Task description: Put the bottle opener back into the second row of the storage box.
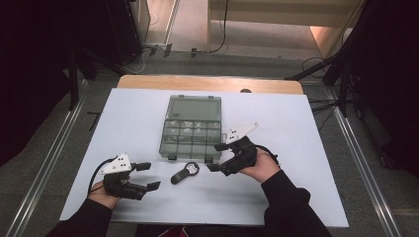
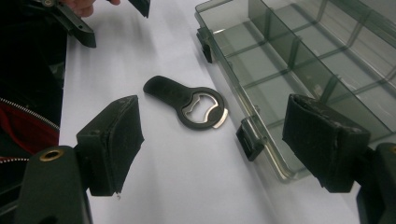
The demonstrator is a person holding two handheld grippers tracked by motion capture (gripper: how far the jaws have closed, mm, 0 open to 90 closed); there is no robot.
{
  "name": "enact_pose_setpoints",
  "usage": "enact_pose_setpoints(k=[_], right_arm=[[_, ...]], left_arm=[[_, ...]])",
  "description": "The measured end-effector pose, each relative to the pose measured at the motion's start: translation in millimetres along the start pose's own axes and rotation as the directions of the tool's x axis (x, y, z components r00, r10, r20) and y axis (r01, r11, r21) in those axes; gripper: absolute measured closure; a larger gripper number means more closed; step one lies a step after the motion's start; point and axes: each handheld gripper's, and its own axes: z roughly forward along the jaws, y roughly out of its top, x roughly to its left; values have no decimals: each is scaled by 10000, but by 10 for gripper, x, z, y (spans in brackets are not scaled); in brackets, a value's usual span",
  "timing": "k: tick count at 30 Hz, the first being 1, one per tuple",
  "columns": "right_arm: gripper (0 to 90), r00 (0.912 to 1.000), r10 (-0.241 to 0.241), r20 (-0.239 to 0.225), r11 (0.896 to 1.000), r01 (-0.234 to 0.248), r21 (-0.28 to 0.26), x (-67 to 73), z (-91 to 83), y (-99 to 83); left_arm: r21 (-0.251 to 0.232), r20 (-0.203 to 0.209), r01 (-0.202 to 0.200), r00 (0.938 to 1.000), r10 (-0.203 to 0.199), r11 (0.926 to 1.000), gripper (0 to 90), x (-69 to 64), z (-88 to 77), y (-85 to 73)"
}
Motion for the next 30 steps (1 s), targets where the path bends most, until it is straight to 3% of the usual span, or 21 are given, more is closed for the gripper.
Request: enact_pose_setpoints(k=[9,20,30], right_arm=[[217,9937,-822,-759,9958,850,338,11,158,112],[217,9686,-1676,-1836,9817,1810,588,12,352,320],[228,9415,-2462,-2300,9551,2761,1079,29,442,461]], left_arm=[[-4,-19,17,10000,-17,10000,210,4,-1,-3],[-25,-43,66,10000,-66,10000,210,8,-7,-8],[-16,-3,78,10000,-78,10000,210,12,-10,-8]])
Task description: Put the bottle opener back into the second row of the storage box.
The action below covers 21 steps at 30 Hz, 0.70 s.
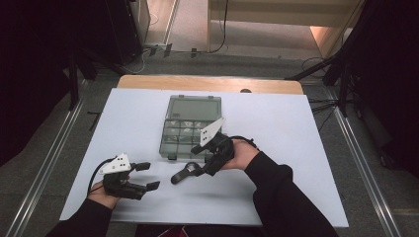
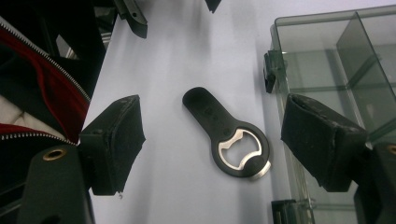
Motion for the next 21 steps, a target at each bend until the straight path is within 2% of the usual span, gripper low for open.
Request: enact_pose_setpoints(k=[7,10,14,17,19,20,21], right_arm=[[245,9980,-542,-330,9981,552,279,-26,59,84],[253,9959,-723,-551,9970,738,243,-46,76,106],[274,9929,-944,-731,9938,983,517,-68,127,125],[288,9884,-1317,-763,9869,1379,838,-80,189,136],[292,9870,-1378,-826,9853,1451,899,-81,207,139],[296,9828,-1598,-923,9804,1689,1017,-83,244,153],[296,9828,-1598,-923,9804,1689,1017,-83,244,153]], left_arm=[[5,29,-6,10000,6,10000,210,1,-3,1],[-3,19,0,10000,0,10000,210,1,-3,1],[-2,23,0,10000,0,10000,210,2,-2,0],[-15,31,4,10000,-3,10000,210,2,-4,-1],[-22,41,7,10000,-7,10000,210,2,-5,0],[-30,44,3,10000,-3,10000,210,1,-5,0],[-30,44,3,10000,-3,10000,210,1,-5,0]])
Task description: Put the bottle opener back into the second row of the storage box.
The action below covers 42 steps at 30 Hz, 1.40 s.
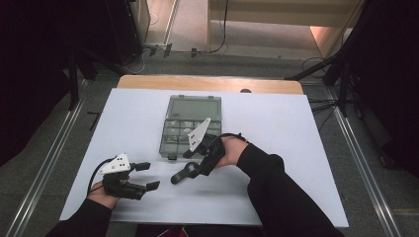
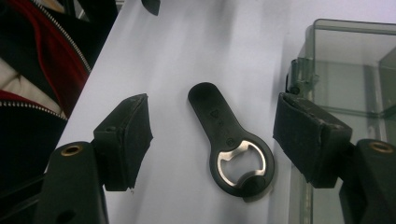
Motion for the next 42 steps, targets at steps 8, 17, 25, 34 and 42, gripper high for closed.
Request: enact_pose_setpoints(k=[8,17,25,34,42], right_arm=[[315,9986,-421,-316,9988,429,248,-69,99,45],[332,9951,-871,-463,9946,895,528,-115,218,109],[335,9895,-1332,-559,9861,1380,925,-128,331,79],[386,9793,-1969,-462,9690,2015,1428,-115,403,102],[405,9732,-2245,-496,9517,2299,2034,-104,507,157]], left_arm=[[26,7,-18,10000,18,10000,210,-1,1,0],[58,70,-30,10000,29,10000,210,-3,0,0],[57,78,-31,10000,30,10000,210,-2,-1,1],[36,60,-15,10000,15,10000,210,-1,-1,-1],[14,40,-10,10000,10,10000,210,-1,-3,-1]])
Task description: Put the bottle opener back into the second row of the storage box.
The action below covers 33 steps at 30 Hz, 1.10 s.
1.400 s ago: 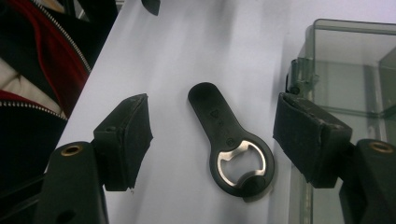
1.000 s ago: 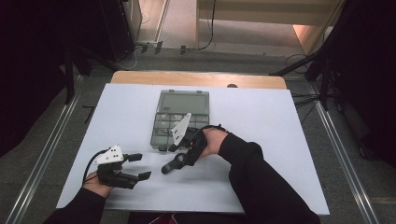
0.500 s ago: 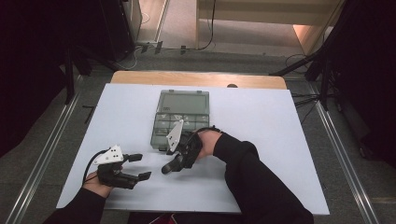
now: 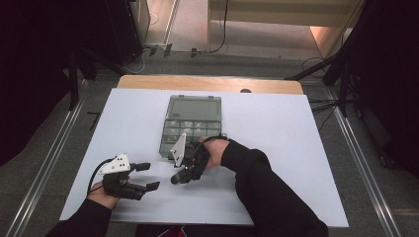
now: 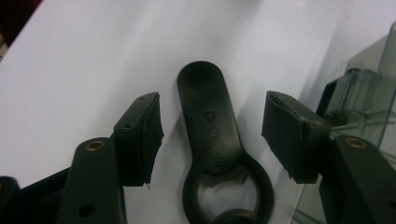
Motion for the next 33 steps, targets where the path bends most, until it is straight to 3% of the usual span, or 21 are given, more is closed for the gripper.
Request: enact_pose_setpoints(k=[8,19,30,33], right_arm=[[539,9995,-293,-152,9987,299,416,-2,24,-28],[660,9994,-228,-244,9989,238,411,-45,30,-4],[665,9995,94,-305,9994,-84,345,-50,26,-7],[665,9983,248,-530,9992,-230,338,-54,17,-8]], left_arm=[[30,31,-10,10000,10,10000,210,0,3,1],[-35,1,-8,10000,8,10000,210,-1,1,0],[-80,3,23,10000,-23,10000,210,1,2,-1],[-52,23,42,10000,-42,10000,210,2,0,-1]])
